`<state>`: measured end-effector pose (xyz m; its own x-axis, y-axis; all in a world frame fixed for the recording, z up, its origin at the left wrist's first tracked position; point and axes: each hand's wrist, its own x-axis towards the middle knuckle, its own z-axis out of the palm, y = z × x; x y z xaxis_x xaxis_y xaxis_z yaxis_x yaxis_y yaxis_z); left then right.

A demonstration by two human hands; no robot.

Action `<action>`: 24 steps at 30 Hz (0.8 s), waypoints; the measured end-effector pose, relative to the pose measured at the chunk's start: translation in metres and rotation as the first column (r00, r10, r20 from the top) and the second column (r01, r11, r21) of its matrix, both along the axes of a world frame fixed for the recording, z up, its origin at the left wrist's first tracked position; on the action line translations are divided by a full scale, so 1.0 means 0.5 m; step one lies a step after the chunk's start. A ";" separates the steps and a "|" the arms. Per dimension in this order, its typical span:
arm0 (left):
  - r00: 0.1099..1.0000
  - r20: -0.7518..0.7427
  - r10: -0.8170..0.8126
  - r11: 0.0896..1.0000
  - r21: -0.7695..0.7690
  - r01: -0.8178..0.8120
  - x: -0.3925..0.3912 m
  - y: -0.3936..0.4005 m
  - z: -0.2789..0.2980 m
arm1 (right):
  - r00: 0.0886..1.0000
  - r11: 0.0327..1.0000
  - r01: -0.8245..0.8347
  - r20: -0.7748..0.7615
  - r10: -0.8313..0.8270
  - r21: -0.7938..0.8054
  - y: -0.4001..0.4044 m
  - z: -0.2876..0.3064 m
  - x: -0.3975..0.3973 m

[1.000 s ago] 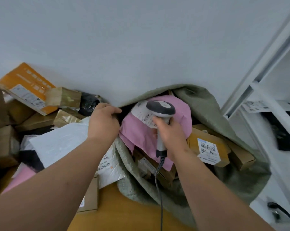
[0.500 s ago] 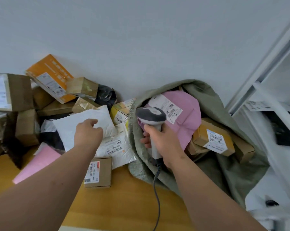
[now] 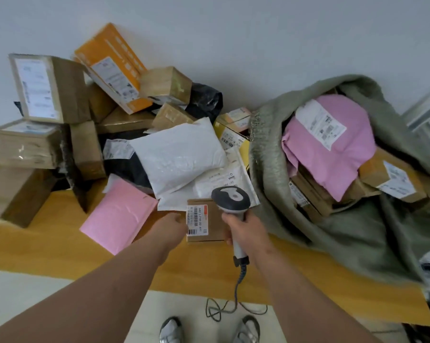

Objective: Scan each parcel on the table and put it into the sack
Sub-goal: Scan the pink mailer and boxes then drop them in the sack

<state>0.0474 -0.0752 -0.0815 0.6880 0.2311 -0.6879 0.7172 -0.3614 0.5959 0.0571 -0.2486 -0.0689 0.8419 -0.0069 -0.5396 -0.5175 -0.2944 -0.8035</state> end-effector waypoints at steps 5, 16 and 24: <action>0.999 -0.034 -0.006 0.986 -0.168 0.000 -0.005 -0.015 -0.035 | 0.994 0.994 0.074 -0.082 -0.068 0.074 0.018 -0.043 -0.018; 0.979 -0.032 0.199 0.949 -0.242 -0.201 -0.050 -0.014 -0.051 | 0.984 0.967 0.159 -0.106 -0.139 0.201 -0.006 -0.052 -0.061; 0.933 0.113 0.341 0.904 -0.311 -0.293 -0.089 -0.036 -0.001 | 1.000 0.990 0.020 -0.007 -0.020 0.137 -0.068 0.001 -0.102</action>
<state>0.0029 -0.0933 -0.0818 0.7174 0.2665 -0.6436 0.6513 0.0711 0.7555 0.0060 -0.2828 -0.0685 0.8395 0.0508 -0.5410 -0.5264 -0.1711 -0.8328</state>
